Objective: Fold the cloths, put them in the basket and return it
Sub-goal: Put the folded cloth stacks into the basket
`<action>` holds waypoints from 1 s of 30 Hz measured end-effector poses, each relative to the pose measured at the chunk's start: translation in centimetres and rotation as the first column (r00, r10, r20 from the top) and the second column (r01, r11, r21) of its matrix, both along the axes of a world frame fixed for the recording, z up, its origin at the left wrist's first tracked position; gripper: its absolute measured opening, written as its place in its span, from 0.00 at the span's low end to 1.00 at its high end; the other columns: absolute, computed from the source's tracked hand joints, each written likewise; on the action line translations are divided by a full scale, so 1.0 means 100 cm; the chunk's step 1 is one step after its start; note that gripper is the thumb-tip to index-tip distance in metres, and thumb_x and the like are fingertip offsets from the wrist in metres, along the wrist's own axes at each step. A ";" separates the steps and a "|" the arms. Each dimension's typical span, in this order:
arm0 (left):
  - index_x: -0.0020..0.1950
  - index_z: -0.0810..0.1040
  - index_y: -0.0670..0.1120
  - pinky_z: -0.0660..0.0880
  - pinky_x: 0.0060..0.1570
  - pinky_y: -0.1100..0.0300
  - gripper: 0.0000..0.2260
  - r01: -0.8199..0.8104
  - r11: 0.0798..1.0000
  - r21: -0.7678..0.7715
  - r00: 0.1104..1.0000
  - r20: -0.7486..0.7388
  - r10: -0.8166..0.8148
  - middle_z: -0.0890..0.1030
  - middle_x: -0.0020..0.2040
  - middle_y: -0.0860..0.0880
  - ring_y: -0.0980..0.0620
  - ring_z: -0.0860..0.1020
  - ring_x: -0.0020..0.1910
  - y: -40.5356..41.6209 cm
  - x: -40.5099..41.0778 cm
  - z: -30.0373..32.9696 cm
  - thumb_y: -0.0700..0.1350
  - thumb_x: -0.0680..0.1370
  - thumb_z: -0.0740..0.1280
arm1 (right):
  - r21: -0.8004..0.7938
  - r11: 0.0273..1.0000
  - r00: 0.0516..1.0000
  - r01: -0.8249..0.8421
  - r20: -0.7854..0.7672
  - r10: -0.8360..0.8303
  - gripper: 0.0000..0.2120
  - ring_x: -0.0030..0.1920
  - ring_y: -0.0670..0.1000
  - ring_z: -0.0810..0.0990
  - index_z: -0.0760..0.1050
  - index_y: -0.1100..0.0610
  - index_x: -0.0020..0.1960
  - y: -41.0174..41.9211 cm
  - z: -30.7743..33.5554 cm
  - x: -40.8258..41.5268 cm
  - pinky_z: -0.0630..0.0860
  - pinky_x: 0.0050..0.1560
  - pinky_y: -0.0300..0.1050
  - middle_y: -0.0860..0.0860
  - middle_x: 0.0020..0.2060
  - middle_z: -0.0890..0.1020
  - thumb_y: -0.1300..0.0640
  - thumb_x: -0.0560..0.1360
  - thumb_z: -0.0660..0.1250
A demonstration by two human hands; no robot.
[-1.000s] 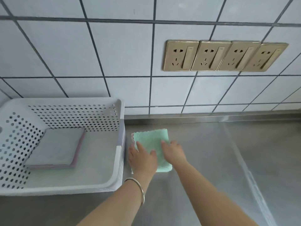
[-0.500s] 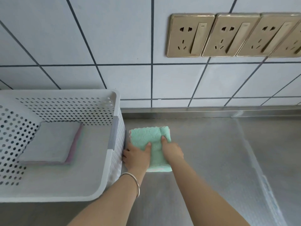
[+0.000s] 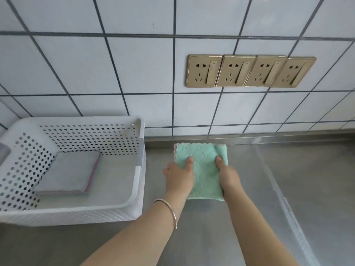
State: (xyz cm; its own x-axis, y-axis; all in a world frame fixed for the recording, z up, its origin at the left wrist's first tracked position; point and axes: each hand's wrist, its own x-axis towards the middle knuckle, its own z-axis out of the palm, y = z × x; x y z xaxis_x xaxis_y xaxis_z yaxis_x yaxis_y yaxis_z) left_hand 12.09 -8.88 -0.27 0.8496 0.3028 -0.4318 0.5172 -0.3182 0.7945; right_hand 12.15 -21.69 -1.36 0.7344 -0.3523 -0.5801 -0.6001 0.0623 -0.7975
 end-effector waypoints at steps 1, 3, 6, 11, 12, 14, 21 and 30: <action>0.56 0.75 0.40 0.76 0.47 0.53 0.37 0.006 0.999 -0.032 0.996 0.087 -0.003 0.78 0.54 0.39 0.39 0.78 0.48 -0.005 -0.002 0.017 0.69 0.65 0.55 | -0.035 0.999 0.998 0.026 0.058 -0.024 0.28 0.53 0.59 0.79 0.70 0.60 0.63 -0.002 0.023 -0.004 0.75 0.58 0.56 0.56 0.55 0.78 0.39 0.73 0.61; 0.56 0.74 0.39 0.74 0.47 0.60 0.29 0.033 0.995 -0.094 0.969 0.245 -0.009 0.79 0.51 0.42 0.43 0.79 0.48 -0.009 -0.007 0.056 0.63 0.71 0.57 | -0.106 0.991 0.980 0.082 0.187 -0.061 0.26 0.54 0.58 0.77 0.70 0.59 0.61 -0.002 0.074 -0.009 0.74 0.59 0.54 0.55 0.55 0.78 0.40 0.74 0.60; 0.51 0.65 0.44 0.61 0.32 0.60 0.12 0.081 0.986 -0.144 0.920 0.392 -0.019 0.71 0.38 0.54 0.59 0.70 0.35 0.006 -0.013 0.118 0.53 0.80 0.55 | -0.135 0.987 0.922 0.089 0.386 -0.030 0.16 0.51 0.55 0.75 0.67 0.54 0.55 0.015 0.149 -0.019 0.74 0.54 0.51 0.50 0.48 0.76 0.43 0.77 0.59; 0.53 0.65 0.45 0.63 0.37 0.60 0.12 0.042 0.995 0.090 0.763 0.640 -0.090 0.73 0.42 0.51 0.52 0.72 0.38 0.096 -0.022 0.186 0.53 0.81 0.52 | 0.030 0.994 0.852 -0.104 0.518 0.074 0.30 0.54 0.51 0.79 0.71 0.54 0.62 0.087 0.204 -0.019 0.75 0.58 0.51 0.47 0.53 0.79 0.35 0.70 0.62; 0.54 0.66 0.44 0.63 0.38 0.59 0.13 -0.003 0.981 0.193 0.717 0.685 -0.133 0.74 0.43 0.50 0.49 0.73 0.39 0.119 -0.024 0.191 0.53 0.81 0.52 | 0.115 0.980 0.862 -0.165 0.500 0.086 0.32 0.55 0.53 0.80 0.73 0.52 0.62 0.104 0.203 -0.014 0.75 0.59 0.53 0.48 0.54 0.81 0.33 0.66 0.64; 0.56 0.67 0.44 0.64 0.38 0.57 0.14 -0.088 0.929 0.358 0.680 0.704 -0.207 0.76 0.45 0.47 0.46 0.74 0.41 0.166 -0.025 0.193 0.53 0.81 0.52 | 0.288 0.915 0.875 -0.283 0.469 0.123 0.24 0.51 0.53 0.83 0.77 0.52 0.55 0.143 0.199 -0.007 0.78 0.55 0.54 0.50 0.50 0.84 0.36 0.70 0.64; 0.63 0.68 0.41 0.72 0.53 0.52 0.21 0.066 0.883 0.465 0.950 0.242 -0.199 0.77 0.59 0.42 0.40 0.76 0.56 0.288 0.010 0.138 0.56 0.80 0.54 | 0.400 0.877 0.964 -0.267 0.099 0.248 0.13 0.51 0.54 0.81 0.75 0.54 0.56 0.248 0.135 0.031 0.75 0.58 0.54 0.51 0.51 0.82 0.48 0.77 0.61; 0.63 0.73 0.36 0.74 0.46 0.59 0.14 0.443 0.896 -0.013 0.861 -0.270 -0.430 0.76 0.63 0.39 0.50 0.75 0.51 0.288 0.048 0.034 0.40 0.81 0.57 | -0.015 0.976 0.935 -0.219 -0.291 0.205 0.07 0.42 0.56 0.76 0.72 0.63 0.50 0.260 0.066 0.058 0.69 0.48 0.51 0.60 0.46 0.78 0.63 0.78 0.56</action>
State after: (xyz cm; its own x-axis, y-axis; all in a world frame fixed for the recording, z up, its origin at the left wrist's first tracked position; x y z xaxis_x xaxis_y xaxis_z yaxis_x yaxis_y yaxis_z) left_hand 16.89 19.87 3.14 0.7592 -0.0471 -0.6492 0.5013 -0.5938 0.6294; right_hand 17.96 4.28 5.19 0.6007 -0.2381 -0.7632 -0.7982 -0.1241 -0.5895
